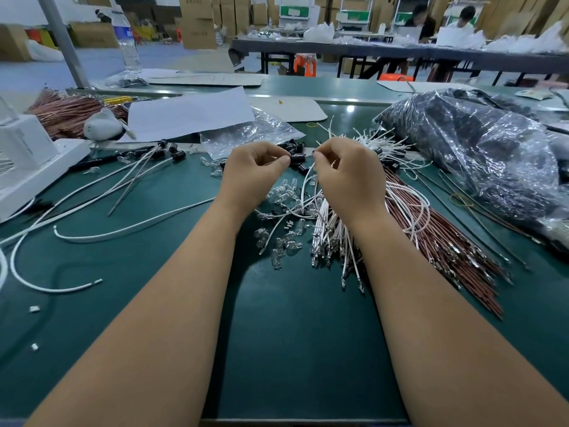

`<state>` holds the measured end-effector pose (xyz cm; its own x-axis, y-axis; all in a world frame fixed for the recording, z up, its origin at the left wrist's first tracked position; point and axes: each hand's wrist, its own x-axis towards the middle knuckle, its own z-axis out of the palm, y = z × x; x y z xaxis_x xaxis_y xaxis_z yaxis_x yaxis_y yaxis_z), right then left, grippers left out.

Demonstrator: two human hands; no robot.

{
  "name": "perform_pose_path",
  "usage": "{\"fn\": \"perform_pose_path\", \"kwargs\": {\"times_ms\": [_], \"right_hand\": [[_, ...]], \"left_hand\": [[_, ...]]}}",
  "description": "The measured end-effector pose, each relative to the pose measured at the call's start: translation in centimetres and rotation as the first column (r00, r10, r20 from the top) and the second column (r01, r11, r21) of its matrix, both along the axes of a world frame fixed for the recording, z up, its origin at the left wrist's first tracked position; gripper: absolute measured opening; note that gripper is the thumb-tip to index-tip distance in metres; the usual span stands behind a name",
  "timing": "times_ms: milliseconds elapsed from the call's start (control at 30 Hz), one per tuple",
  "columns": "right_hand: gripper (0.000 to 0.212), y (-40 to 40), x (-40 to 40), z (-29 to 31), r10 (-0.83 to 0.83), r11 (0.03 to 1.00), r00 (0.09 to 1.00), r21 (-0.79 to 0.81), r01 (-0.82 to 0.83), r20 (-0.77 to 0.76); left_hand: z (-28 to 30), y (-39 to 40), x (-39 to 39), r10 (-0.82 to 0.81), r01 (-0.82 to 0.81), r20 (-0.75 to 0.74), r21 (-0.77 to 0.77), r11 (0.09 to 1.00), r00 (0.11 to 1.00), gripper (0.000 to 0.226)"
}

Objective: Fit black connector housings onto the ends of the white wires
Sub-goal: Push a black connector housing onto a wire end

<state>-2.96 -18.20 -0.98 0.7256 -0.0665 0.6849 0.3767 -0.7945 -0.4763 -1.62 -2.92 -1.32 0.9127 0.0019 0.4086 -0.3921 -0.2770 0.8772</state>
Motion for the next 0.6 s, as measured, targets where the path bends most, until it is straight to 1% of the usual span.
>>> {"fn": "perform_pose_path", "kwargs": {"times_ms": [133,233,300,433,600], "right_hand": [[0.013,0.03,0.13,0.26,0.054,0.973,0.998,0.225,-0.044,-0.039],[0.016,0.07,0.19,0.48,0.137,0.903,0.988,0.419,-0.096,-0.07],[0.022,0.09,0.15,0.48,0.177,0.866,0.98,0.486,-0.113,-0.089],[0.021,0.34,0.07,0.35,0.234,0.845,0.965,0.516,-0.143,-0.116],[0.012,0.35,0.27,0.01,0.206,0.91,0.975,0.383,-0.159,-0.086]], "left_hand": [[0.08,0.16,0.08,-0.029,0.028,-0.027,-0.033,0.999,0.999,0.007],[-0.03,0.02,0.05,-0.067,0.066,-0.037,-0.044,0.997,0.997,0.008],[-0.11,-0.15,0.08,-0.085,0.082,-0.044,-0.065,0.995,0.995,0.012],[-0.09,-0.43,0.05,-0.096,0.093,-0.032,-0.086,0.992,0.995,0.008],[0.01,-0.43,0.14,-0.051,0.05,-0.015,-0.069,0.996,0.999,0.012]]}}
